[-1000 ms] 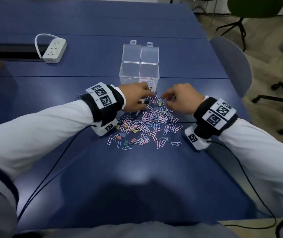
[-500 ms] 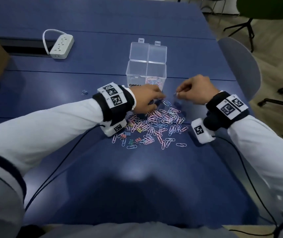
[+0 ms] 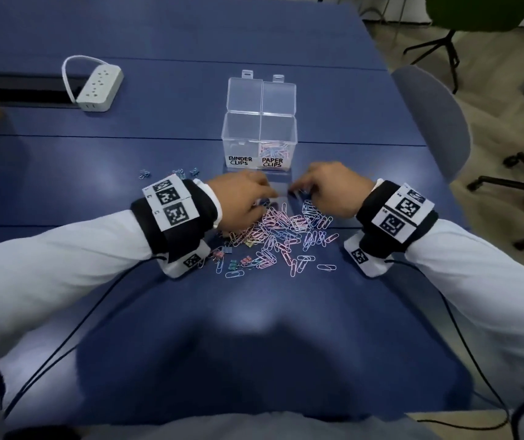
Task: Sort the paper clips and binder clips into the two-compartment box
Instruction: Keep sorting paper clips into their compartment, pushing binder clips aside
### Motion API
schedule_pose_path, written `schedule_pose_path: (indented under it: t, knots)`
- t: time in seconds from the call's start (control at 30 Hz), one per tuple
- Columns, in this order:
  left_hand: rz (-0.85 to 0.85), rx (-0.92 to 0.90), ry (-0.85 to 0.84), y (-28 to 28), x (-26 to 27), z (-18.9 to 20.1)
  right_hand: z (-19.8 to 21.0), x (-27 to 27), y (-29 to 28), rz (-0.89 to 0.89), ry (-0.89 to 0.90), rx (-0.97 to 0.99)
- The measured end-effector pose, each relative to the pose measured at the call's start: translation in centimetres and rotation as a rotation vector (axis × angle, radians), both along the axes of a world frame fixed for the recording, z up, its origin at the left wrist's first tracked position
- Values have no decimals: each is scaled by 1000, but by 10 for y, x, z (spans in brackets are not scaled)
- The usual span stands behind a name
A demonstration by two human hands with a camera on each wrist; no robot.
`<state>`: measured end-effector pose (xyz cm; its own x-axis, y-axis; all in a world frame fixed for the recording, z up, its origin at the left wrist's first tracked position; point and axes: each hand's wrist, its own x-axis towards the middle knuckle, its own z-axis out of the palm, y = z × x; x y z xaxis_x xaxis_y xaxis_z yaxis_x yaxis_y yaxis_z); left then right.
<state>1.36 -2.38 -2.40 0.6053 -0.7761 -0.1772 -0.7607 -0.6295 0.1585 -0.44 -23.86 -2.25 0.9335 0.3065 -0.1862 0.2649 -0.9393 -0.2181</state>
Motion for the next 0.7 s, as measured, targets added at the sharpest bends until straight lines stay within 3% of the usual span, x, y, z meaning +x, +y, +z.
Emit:
schedule_pose_path:
  t: [0.07,0.2,0.4,0.5,0.7]
  knots:
    - [66,42,2,3,3,2,-2,-11,4,80,45,-26]
    - [27,50,97,2,-6,1,-3,-34,3,197,99,56]
    - [12,18,87,-1,-14,0,9,-46,-22,80,49,20]
    - [13,49,89,-6,-15,2,12,-49,-16,110,138,-83]
    - [0,45,148,-13,-17,1,4,-49,11,148,129,-71]
